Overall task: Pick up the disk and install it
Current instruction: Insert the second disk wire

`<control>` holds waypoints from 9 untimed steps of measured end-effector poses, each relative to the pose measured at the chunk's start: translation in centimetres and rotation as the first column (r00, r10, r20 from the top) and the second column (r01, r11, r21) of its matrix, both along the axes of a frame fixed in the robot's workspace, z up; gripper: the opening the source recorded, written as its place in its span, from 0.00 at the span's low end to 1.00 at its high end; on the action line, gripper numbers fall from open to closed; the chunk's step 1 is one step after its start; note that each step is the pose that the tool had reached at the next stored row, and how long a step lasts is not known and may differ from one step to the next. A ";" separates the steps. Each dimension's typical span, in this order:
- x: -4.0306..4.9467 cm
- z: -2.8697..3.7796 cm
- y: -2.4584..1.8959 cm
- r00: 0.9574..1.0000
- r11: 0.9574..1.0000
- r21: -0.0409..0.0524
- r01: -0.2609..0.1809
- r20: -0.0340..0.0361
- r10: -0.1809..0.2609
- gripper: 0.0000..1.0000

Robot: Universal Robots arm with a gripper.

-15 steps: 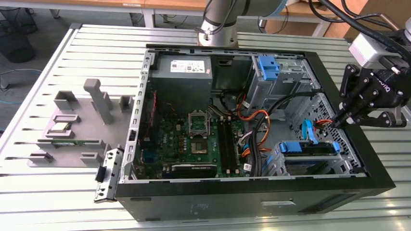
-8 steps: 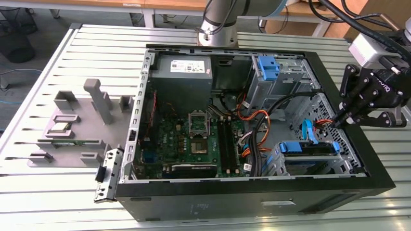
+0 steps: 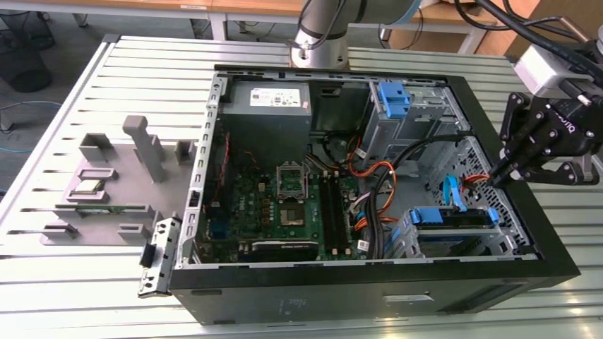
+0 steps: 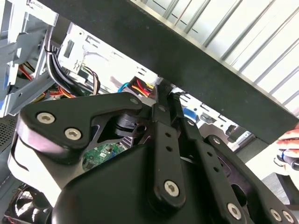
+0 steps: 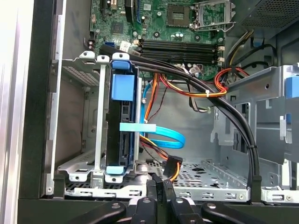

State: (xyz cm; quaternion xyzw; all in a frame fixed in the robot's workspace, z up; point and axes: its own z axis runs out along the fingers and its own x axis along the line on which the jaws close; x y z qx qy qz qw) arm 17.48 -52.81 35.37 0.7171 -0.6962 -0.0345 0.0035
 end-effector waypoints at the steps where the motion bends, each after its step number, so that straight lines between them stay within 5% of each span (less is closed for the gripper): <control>1: 0.00 0.09 0.00 1.000 1.000 0.000 0.000 0.000 0.000 0.18; 4: -0.06 0.33 0.00 1.000 1.000 0.000 0.000 0.002 0.000 0.18; 9: -1.22 0.33 -0.03 1.000 1.000 0.000 0.000 0.018 0.000 0.18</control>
